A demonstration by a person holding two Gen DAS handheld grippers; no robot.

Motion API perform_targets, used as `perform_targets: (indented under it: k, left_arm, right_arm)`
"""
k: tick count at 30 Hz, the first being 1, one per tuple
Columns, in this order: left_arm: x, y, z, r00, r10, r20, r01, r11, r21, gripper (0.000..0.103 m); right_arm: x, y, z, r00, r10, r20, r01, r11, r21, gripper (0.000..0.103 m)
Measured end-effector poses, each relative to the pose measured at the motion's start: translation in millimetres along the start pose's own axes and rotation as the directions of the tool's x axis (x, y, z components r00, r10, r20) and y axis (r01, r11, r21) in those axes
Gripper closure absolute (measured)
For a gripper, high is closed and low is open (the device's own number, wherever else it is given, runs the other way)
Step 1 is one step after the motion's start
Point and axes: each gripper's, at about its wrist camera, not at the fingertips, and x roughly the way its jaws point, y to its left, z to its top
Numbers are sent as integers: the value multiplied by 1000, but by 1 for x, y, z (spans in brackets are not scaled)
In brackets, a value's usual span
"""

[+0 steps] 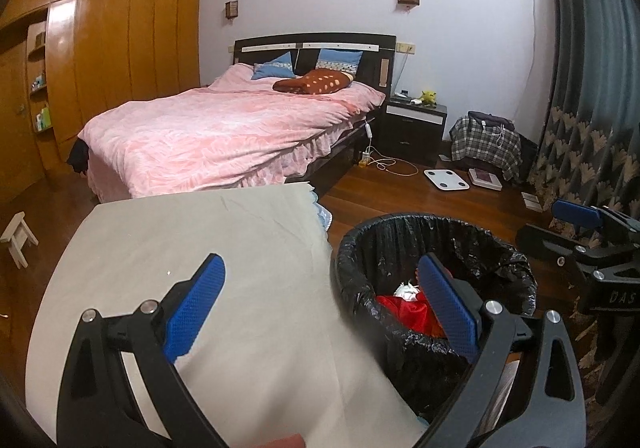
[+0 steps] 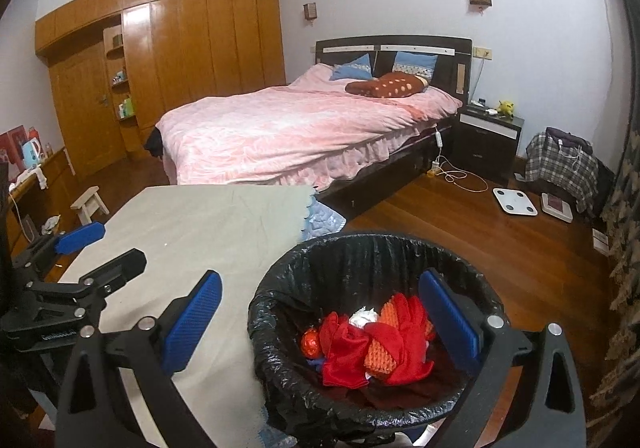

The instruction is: Collect trash

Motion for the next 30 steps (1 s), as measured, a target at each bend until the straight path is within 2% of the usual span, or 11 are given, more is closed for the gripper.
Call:
perform_targets:
  k: [30]
  left_arm:
    - [-5, 4, 3, 1000, 11, 1, -11, 1000, 6, 8]
  right_arm:
    - [-1, 4, 0, 1000, 0, 0, 0, 1000, 0, 6]
